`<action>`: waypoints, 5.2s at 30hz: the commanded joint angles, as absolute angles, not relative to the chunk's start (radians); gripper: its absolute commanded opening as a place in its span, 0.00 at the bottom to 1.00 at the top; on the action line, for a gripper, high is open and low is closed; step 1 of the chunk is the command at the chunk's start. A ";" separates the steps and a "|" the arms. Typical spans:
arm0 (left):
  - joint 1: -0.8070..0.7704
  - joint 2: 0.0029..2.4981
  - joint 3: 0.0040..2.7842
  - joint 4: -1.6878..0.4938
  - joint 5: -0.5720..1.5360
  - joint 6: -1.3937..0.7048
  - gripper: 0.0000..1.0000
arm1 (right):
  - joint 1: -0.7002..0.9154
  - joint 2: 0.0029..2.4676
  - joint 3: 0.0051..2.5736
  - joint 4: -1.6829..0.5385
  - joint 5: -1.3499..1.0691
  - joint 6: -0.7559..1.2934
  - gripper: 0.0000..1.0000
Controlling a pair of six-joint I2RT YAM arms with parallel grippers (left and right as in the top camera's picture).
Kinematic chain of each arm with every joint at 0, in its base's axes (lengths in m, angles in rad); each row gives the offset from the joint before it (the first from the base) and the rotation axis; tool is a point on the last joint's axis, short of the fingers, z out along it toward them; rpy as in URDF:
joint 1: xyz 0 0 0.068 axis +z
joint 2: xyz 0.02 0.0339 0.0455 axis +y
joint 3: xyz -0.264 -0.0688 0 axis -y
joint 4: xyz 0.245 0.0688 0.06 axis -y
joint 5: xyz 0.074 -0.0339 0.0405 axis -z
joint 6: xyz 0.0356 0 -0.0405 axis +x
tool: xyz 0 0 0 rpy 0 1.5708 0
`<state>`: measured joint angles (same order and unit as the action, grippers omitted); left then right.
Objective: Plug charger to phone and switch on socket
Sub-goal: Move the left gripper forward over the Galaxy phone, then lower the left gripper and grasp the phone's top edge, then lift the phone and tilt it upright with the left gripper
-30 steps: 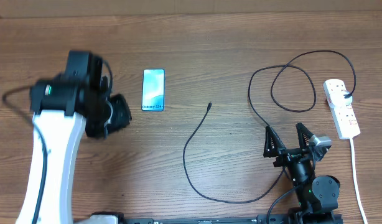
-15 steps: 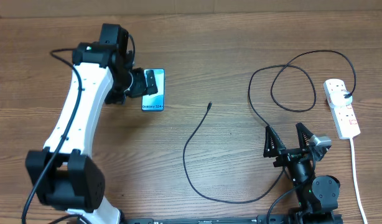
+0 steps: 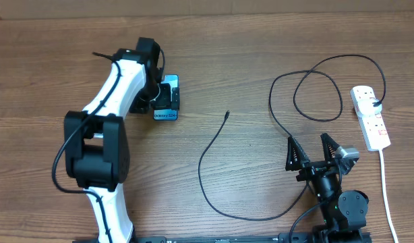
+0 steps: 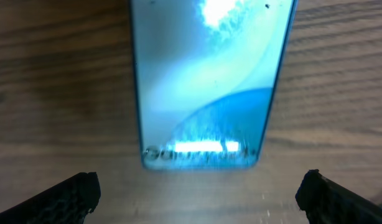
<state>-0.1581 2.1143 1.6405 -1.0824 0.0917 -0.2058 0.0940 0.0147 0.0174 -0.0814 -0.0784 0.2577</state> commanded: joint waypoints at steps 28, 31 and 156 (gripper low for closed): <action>-0.182 2.204 1.638 -0.949 0.062 -0.187 0.68 | 0.098 0.007 0.008 -0.077 -0.076 0.258 1.00; -0.185 2.204 1.638 -1.005 0.063 -0.201 0.70 | 0.098 0.007 0.008 -0.078 -0.076 0.258 1.00; -0.241 2.204 1.554 -0.985 -0.004 -0.293 1.00 | 0.098 0.007 0.008 -0.078 -0.076 0.258 1.00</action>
<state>-0.2363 2.1635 1.5642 -1.0267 0.0177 -0.2886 0.0940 0.0147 0.0174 -0.0814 -0.0788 0.2577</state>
